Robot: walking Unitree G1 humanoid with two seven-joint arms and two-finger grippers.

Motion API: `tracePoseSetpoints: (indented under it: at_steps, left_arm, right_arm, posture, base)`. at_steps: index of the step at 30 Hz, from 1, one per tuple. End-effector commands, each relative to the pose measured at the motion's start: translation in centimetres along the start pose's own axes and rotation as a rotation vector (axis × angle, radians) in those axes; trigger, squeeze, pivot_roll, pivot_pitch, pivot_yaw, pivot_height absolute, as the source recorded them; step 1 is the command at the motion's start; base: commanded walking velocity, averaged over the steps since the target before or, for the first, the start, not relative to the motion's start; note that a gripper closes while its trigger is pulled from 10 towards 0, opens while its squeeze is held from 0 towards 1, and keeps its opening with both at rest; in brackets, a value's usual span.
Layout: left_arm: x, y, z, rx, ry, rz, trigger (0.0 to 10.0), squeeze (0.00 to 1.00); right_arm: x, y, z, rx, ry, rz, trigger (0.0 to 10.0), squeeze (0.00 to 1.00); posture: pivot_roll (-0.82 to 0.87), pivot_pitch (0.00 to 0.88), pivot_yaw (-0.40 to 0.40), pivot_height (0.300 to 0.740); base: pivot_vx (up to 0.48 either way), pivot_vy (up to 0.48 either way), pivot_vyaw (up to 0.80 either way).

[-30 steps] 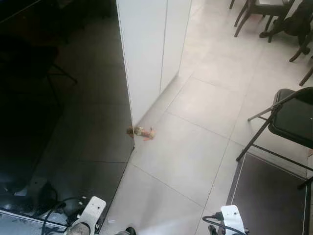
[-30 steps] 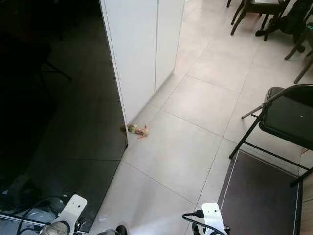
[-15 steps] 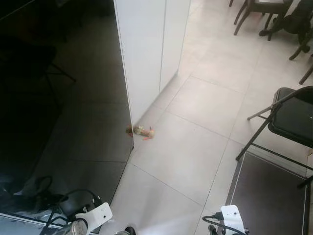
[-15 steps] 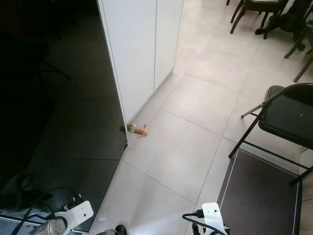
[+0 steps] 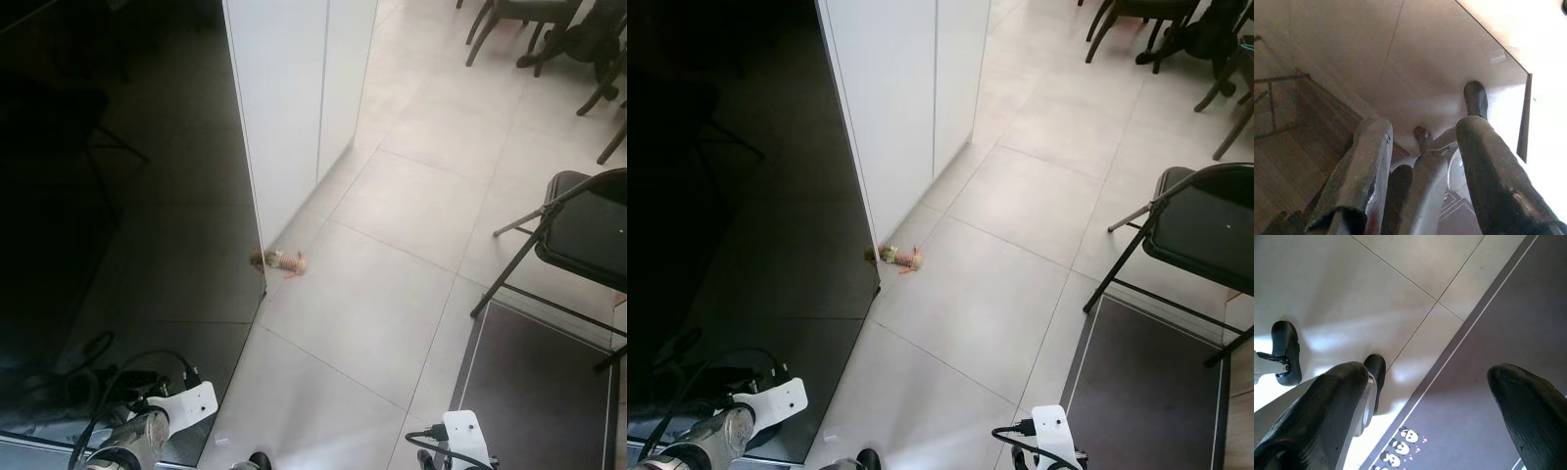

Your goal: Restocking fridge

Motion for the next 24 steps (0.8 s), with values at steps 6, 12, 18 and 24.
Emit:
tracePoseSetpoints:
  at_steps: [6,12,18,24]
  left_arm:
    - [-0.5,0.0,-0.3,-0.012,0.089,0.036,10.0,0.00]
    - [-1.0,0.0,0.0,-0.015,0.122,0.069,10.0,0.00]
    - [-1.6,0.0,2.0,0.065,0.057,0.096,10.0,0.00]
    - [-2.0,-0.1,4.3,0.141,0.008,0.111,10.0,0.00]
  right_arm:
    - [-0.7,-0.1,0.1,0.004,0.010,0.022,10.0,0.00]
    - [-0.7,-0.1,0.2,0.004,0.013,0.022,10.0,0.00]
    - [-0.7,-0.1,0.2,0.004,0.017,0.021,10.0,0.00]
    - [-0.7,-0.1,0.2,0.004,0.018,0.021,10.0,0.00]
  posture:
    - [-0.09,0.171,-0.006,0.740]
    - [-0.09,0.170,-0.004,0.740]
    - [-0.09,0.170,-0.003,0.740]
    - [-0.09,0.171,-0.004,0.740]
  base:
    - [0.000,0.000,0.00]
    - [0.000,0.000,0.00]
    - [0.000,0.000,0.00]
    - [0.000,0.000,0.00]
Point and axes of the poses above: a point about 5 cm out from each wrist's last joint towards the gripper, its own y axis pointing out of the wrist towards the gripper, its own x axis along the axis of the wrist's last joint, z = x × y, the point moved 4 cm from there along y, pointing out of the wrist towards the gripper, and after that the axes turned 2 degrees about -y, right-handed, at the moved point
